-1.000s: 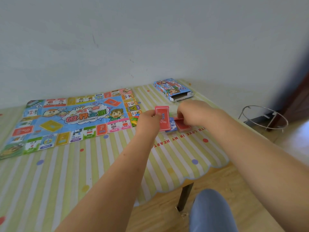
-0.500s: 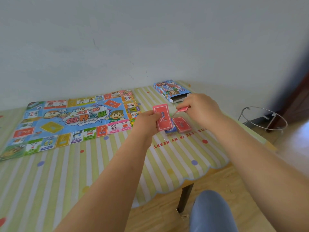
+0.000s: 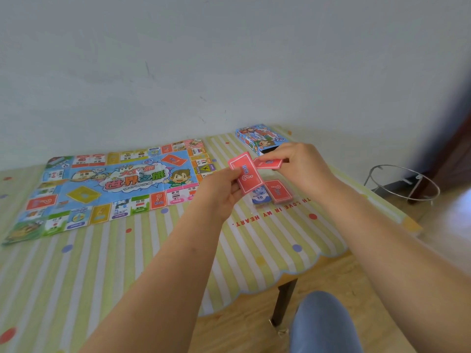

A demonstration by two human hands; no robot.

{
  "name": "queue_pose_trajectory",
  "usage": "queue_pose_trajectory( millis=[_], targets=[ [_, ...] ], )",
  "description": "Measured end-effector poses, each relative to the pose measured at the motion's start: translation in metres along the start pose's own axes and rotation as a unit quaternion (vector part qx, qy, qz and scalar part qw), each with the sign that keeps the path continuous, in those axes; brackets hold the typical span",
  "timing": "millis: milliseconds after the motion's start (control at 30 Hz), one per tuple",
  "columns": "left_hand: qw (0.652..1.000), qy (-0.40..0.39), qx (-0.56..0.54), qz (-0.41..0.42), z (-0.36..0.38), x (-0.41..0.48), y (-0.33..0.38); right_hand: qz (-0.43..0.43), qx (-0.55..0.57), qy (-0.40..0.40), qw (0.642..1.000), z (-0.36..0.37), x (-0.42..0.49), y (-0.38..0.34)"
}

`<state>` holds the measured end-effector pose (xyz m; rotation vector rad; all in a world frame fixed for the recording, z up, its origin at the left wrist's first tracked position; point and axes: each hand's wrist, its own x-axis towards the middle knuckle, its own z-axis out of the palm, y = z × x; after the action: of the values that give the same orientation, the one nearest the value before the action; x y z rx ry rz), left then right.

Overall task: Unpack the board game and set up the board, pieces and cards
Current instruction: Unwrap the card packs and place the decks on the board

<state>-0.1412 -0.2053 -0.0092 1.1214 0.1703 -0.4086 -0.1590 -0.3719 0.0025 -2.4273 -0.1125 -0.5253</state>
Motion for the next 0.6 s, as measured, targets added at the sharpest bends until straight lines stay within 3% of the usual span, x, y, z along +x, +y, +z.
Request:
queue_pose_trajectory(
  millis=[167,400,467,600],
  targets=[
    [1.0,0.01,0.02,0.013,-0.003,0.0,0.001,0.054,0.052,-0.02,0.997,-0.003,-0.002,-0.007],
    [0.992,0.047,0.101,0.063,-0.005,0.003,0.004,0.126,0.106,-0.172,0.971,-0.018,-0.005,-0.018],
    [0.99,0.051,0.115,0.07,-0.006,0.003,0.003,0.131,0.142,-0.171,0.966,-0.016,-0.006,-0.018],
    [0.988,0.046,0.124,0.081,-0.007,0.002,-0.001,0.146,0.136,-0.096,0.975,-0.003,-0.004,-0.01]
  ],
)
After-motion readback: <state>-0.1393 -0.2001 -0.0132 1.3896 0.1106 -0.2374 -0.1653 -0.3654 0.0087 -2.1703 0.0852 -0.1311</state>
